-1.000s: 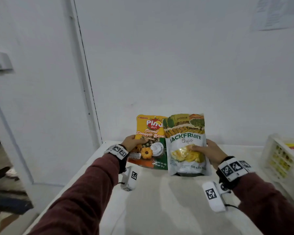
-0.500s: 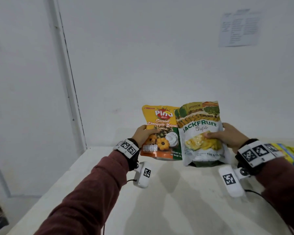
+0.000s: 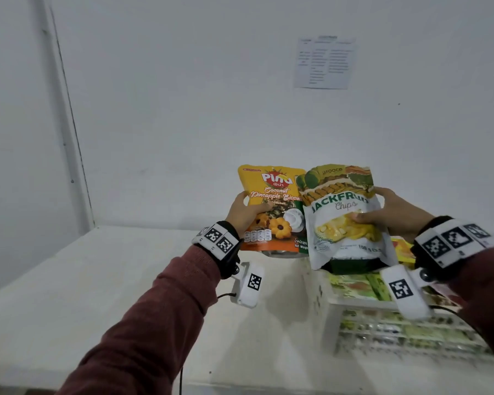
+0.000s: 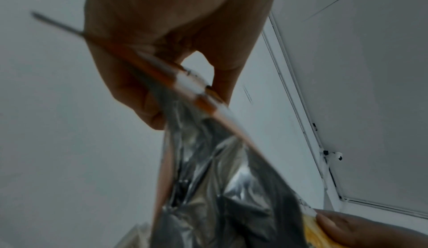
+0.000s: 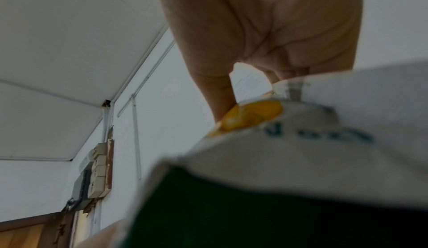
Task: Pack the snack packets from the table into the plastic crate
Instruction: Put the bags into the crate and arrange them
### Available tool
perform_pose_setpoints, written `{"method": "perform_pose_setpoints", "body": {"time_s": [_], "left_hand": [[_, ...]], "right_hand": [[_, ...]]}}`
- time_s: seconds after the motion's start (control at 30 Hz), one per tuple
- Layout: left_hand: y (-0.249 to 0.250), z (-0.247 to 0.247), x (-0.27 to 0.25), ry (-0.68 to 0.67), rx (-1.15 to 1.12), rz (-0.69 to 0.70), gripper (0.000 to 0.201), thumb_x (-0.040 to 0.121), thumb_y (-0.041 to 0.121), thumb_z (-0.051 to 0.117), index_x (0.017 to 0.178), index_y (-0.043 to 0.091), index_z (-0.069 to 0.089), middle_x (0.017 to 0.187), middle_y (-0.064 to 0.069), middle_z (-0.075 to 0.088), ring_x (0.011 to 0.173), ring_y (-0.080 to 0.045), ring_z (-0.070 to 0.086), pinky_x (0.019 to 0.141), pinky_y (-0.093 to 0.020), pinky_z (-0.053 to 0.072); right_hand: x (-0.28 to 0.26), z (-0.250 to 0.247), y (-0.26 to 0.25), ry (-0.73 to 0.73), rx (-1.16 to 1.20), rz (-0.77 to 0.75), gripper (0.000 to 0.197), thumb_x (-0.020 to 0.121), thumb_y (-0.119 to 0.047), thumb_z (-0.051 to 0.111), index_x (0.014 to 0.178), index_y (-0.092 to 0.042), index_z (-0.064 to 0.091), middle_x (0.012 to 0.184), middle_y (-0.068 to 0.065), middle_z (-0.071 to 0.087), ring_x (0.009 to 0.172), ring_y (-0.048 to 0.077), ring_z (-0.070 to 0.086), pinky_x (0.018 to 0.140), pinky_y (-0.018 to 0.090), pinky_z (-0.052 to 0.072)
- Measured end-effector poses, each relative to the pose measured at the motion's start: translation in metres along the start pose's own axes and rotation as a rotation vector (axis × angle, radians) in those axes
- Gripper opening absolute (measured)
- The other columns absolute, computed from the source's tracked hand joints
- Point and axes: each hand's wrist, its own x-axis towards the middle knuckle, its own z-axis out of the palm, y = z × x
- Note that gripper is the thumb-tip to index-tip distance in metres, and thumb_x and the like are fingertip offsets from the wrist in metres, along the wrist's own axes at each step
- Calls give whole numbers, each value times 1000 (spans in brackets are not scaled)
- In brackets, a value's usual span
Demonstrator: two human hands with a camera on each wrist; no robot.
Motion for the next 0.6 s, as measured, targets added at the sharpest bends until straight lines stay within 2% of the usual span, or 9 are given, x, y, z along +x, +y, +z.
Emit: {"method": "perform_pose_setpoints", "body": {"time_s": [0.03, 0.13, 0.27, 0.37, 0.4, 0.47, 0.5, 0.57, 0.6], "left_hand": [[-1, 11, -4, 4, 4, 4, 71, 79, 9, 71, 138, 12, 32, 124, -15, 60, 109, -35, 60, 96, -49, 48], [0, 44, -17, -25, 32, 25, 82, 77, 9, 72, 143, 17, 23, 127, -14, 57, 112, -35, 58, 98, -52, 45], [2, 83, -20, -99, 114, 26, 101, 76, 13, 73, 147, 35, 5, 142, -12, 43, 123, -35, 50, 102, -53, 41], [3, 110, -16, -131, 178, -2, 100, 81, 13, 70, 148, 33, -2, 147, -12, 37, 129, -33, 44, 105, -51, 38], [4, 119, -15, -144, 194, -17, 99, 82, 13, 68, 148, 32, -3, 147, -13, 37, 129, -34, 43, 105, -51, 38], [3, 135, -11, -170, 243, -64, 97, 85, 13, 65, 148, 33, -6, 149, -16, 33, 130, -37, 41, 105, -52, 37], [3, 142, -10, -195, 263, -93, 96, 86, 14, 64, 147, 33, -7, 149, -17, 31, 129, -38, 42, 104, -52, 38], [3, 156, -5, -267, 317, -132, 93, 89, 14, 60, 147, 34, -10, 148, -21, 32, 114, -37, 54, 95, -50, 46], [2, 162, -3, -305, 346, -142, 91, 90, 14, 59, 147, 34, -10, 146, -22, 34, 101, -35, 59, 89, -49, 47]], "right_hand": [[-2, -13, 6, 7, -20, 1, 63, 80, 2, 66, 133, -7, 33, 115, 11, 56, 98, 31, 58, 69, 30, 57], [-4, -46, 22, 46, -100, -16, 92, 79, -3, 68, 148, -13, 9, 145, 12, 35, 127, 33, 42, 96, 41, 42], [-10, -83, 37, 46, -139, -23, 97, 76, -6, 72, 149, -19, 9, 149, 11, 30, 131, 32, 38, 102, 44, 40], [-11, -110, 50, 25, -209, 10, 131, 44, -38, 90, 148, -22, 13, 146, 8, 34, 129, 32, 40, 103, 47, 39], [-7, -119, 56, 29, -221, 32, 131, 44, -38, 90, 148, -22, 12, 147, 9, 34, 130, 32, 40, 104, 48, 39], [-2, -135, 68, 32, -202, 58, 105, 66, -16, 82, 148, -19, 17, 145, 14, 38, 128, 33, 42, 103, 48, 40], [2, -144, 75, 26, -223, 58, 103, 66, -16, 82, 148, -18, 20, 144, 14, 40, 126, 33, 44, 103, 48, 40], [12, -162, 89, -3, -302, 71, 138, 31, -48, 91, 147, -19, 22, 143, 12, 41, 125, 33, 45, 103, 50, 40], [23, -174, 104, -24, -307, 83, 156, 11, -60, 86, 147, -19, 23, 143, 12, 40, 125, 34, 45, 103, 51, 40]]}}
